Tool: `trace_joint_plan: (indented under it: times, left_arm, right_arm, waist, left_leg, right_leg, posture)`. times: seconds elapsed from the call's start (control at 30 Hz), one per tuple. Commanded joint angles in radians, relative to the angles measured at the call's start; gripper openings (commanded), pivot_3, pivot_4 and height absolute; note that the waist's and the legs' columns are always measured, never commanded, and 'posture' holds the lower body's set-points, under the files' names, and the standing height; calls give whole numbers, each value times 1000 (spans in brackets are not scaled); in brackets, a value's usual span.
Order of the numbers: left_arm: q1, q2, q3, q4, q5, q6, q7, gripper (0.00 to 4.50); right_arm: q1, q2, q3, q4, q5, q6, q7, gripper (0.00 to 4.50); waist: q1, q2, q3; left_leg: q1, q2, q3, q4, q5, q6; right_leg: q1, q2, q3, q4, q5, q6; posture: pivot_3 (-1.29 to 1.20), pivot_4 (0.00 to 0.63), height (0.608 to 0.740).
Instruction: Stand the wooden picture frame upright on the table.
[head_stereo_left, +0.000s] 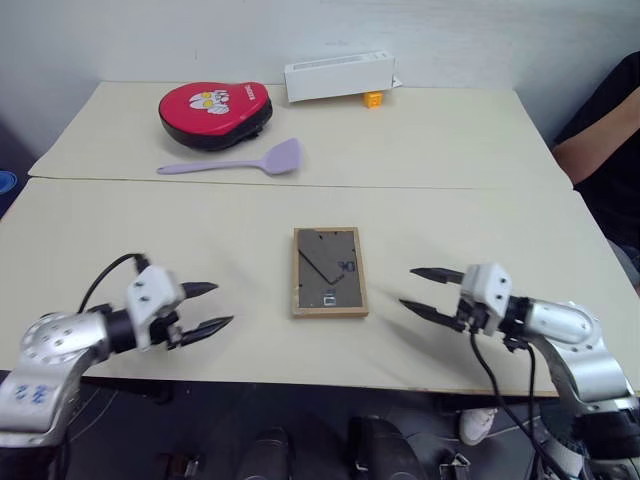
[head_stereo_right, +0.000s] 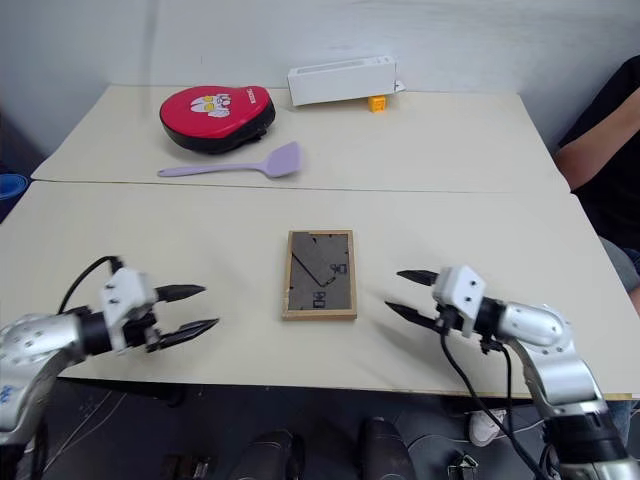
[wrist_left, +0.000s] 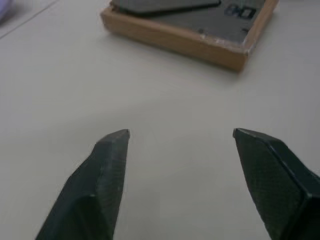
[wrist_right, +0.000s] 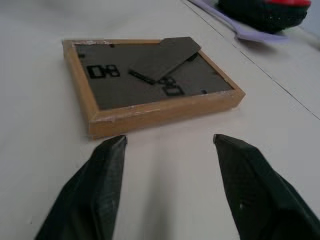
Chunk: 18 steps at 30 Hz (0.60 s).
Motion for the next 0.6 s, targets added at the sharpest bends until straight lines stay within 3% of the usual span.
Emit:
trace_joint_plan:
  times: [0.03,0.17,0.23,0.6]
  left_arm:
    - [-126,-83,-122,66,89,45,104,1989]
    - [-234,-172,-219,154,167,56,162,788]
    - [-271,-221,-233,185,174,76,198,54]
    - [-284,-283,-278,185,184,103,192,19]
  right_arm:
    - [-71,45,48,54,-98,-42,-54,1385]
    - [-139,102,100,130,-189,-67,-109,55]
    - [-157,126,123,153,-212,-73,-116,0]
    - [-149,177,160,82,-194,5,-89,0]
  waist:
    - [0,0,0]
    - [-5,0,0]
    - [-6,-1,0]
    - [-2,-1,0]
  left_leg:
    - [-1,0,0,0,0,0]
    - [-6,-1,3,4,0,1]
    - [-8,-1,4,5,1,2]
    - [-14,-1,2,14,2,1]
  right_leg:
    - [-1,0,0,0,0,0]
    - [-5,1,1,1,2,4]
    - [-8,2,2,6,2,4]
    - [-13,2,1,12,2,4]
  posture:
    - [0,150,740]
    - [0,150,740]
    - [0,150,740]
    - [0,150,740]
